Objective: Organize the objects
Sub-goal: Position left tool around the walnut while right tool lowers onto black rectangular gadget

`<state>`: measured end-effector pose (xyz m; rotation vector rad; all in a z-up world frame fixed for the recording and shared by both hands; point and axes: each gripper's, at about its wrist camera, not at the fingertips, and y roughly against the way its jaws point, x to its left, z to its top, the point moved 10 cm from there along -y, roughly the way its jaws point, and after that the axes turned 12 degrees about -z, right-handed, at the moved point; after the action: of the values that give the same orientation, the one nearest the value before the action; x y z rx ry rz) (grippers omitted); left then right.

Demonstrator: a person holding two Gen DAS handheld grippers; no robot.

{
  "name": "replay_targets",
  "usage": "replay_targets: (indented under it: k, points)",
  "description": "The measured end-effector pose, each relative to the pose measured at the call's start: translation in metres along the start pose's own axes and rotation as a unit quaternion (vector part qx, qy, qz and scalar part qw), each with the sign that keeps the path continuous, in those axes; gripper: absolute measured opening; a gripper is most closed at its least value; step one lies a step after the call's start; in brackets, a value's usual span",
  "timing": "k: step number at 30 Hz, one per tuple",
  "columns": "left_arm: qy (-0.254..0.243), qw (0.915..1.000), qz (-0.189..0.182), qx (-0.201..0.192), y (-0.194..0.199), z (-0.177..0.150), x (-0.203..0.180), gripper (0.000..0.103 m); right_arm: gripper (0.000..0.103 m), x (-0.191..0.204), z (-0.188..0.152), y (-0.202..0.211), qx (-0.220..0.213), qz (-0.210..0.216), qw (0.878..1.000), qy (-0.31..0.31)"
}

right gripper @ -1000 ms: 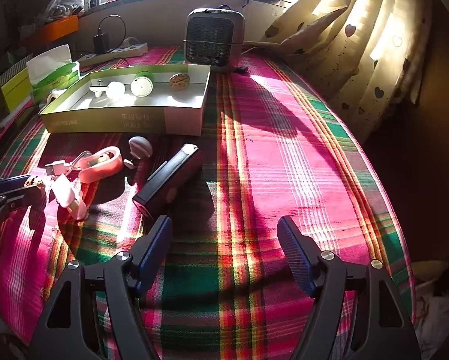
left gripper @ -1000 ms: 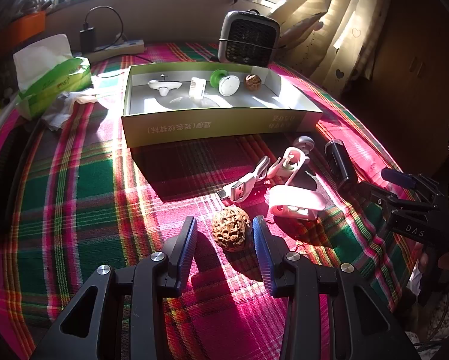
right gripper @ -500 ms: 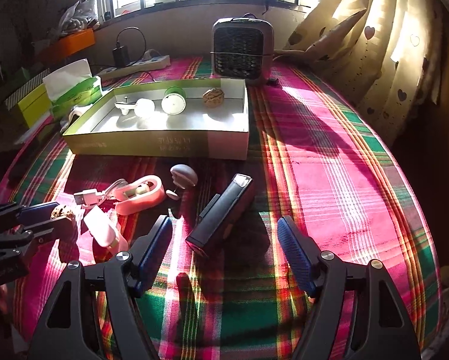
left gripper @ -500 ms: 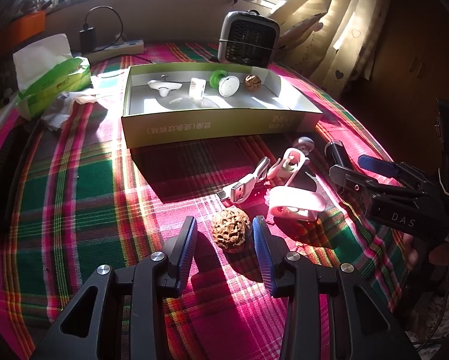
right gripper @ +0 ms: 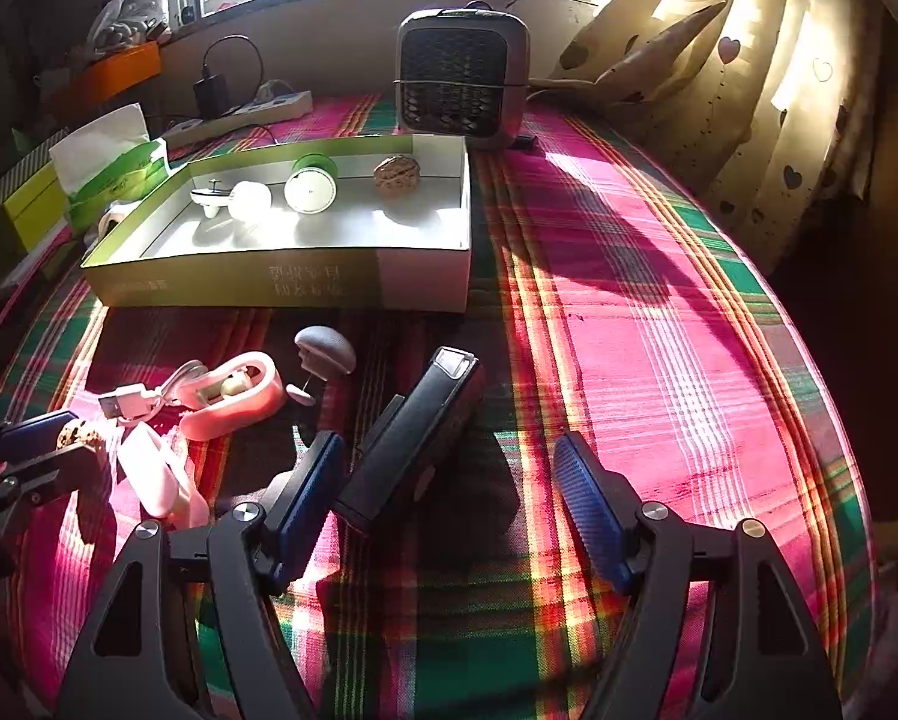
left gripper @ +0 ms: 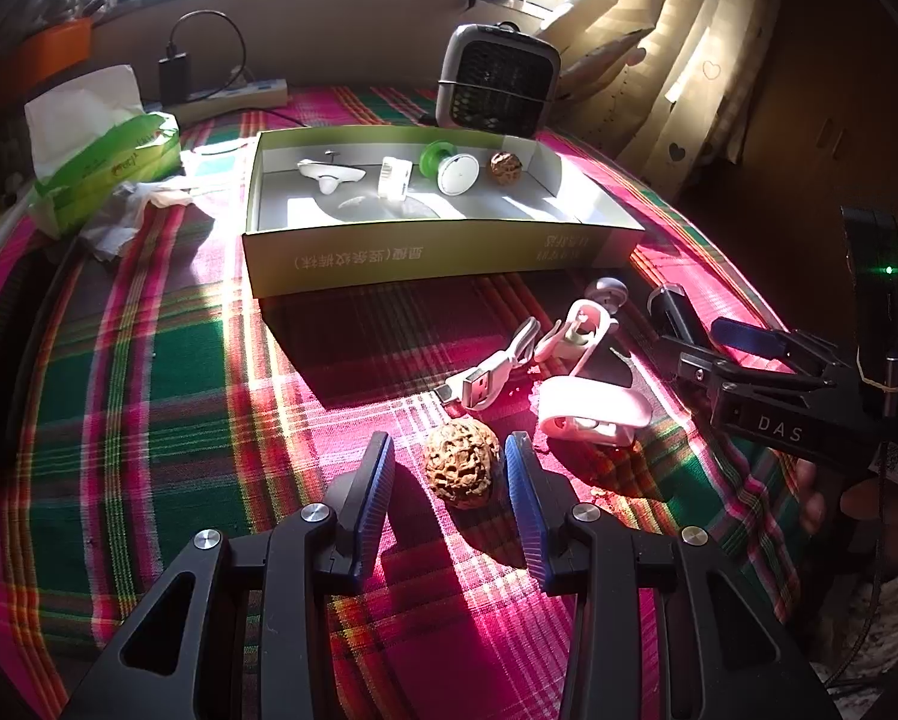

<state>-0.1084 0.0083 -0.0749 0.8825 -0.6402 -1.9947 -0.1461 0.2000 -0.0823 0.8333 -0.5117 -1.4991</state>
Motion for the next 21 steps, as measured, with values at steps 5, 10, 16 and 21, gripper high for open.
replay_targets:
  k: [5, 10, 16, 21]
  points:
    - [0.001, 1.0, -0.001, 0.0, -0.002, 0.002, -0.001, 0.036, 0.073, -0.009, -0.003, -0.001, 0.001, -0.004, 1.0, -0.009]
    - [0.002, 1.0, -0.001, -0.001, -0.001, 0.001, 0.0, 0.036, 0.073, -0.002, 0.0, -0.005, 0.008, 0.016, 1.0, -0.009]
    - [0.012, 0.9999, 0.001, -0.003, -0.006, 0.004, -0.001, 0.036, 0.073, 0.004, 0.002, -0.007, 0.013, 0.016, 1.0, -0.004]
    - [0.025, 0.9997, -0.008, -0.004, -0.004, 0.004, 0.001, 0.036, 0.072, 0.005, 0.003, -0.008, 0.013, 0.016, 1.0, -0.004]
